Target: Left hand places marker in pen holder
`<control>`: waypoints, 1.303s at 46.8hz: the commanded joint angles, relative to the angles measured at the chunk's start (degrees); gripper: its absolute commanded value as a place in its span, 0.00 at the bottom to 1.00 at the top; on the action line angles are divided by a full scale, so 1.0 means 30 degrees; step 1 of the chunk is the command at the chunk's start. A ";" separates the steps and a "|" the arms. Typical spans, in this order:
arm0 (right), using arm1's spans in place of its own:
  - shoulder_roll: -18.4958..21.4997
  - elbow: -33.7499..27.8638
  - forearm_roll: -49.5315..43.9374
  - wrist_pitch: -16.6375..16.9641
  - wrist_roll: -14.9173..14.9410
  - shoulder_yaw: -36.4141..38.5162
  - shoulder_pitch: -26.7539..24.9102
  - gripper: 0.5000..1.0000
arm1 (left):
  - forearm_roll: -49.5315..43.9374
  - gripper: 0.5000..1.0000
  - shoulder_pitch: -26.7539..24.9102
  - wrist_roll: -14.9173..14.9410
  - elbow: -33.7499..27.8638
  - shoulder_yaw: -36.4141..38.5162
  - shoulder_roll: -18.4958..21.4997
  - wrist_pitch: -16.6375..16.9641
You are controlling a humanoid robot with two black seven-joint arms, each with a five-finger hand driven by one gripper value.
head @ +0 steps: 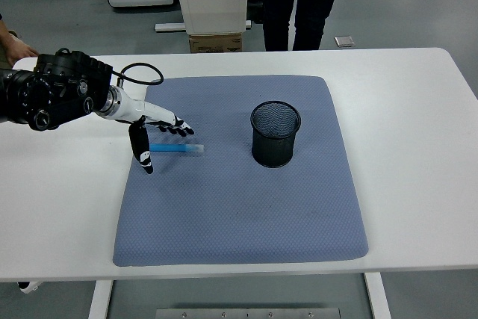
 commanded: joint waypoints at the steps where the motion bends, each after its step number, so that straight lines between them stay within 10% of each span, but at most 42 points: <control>1: 0.0000 -0.0002 -0.0007 0.0000 -0.0002 -0.0001 -0.0005 1.00 | 0.0000 0.99 -0.0059 -0.0003 0.0027 -0.0014 -0.0103 0.0027; 44: 0.0000 -0.0002 -0.0007 0.0000 -0.0002 -0.0001 -0.0005 1.00 | 0.2314 0.95 -0.0822 0.0026 -0.0002 -0.0014 -0.1217 -0.0149; 61: 0.0000 -0.0002 -0.0007 0.0000 -0.0002 -0.0001 -0.0005 1.00 | 0.2373 0.77 -0.0704 0.0056 -0.0002 0.0044 -0.1393 -0.0149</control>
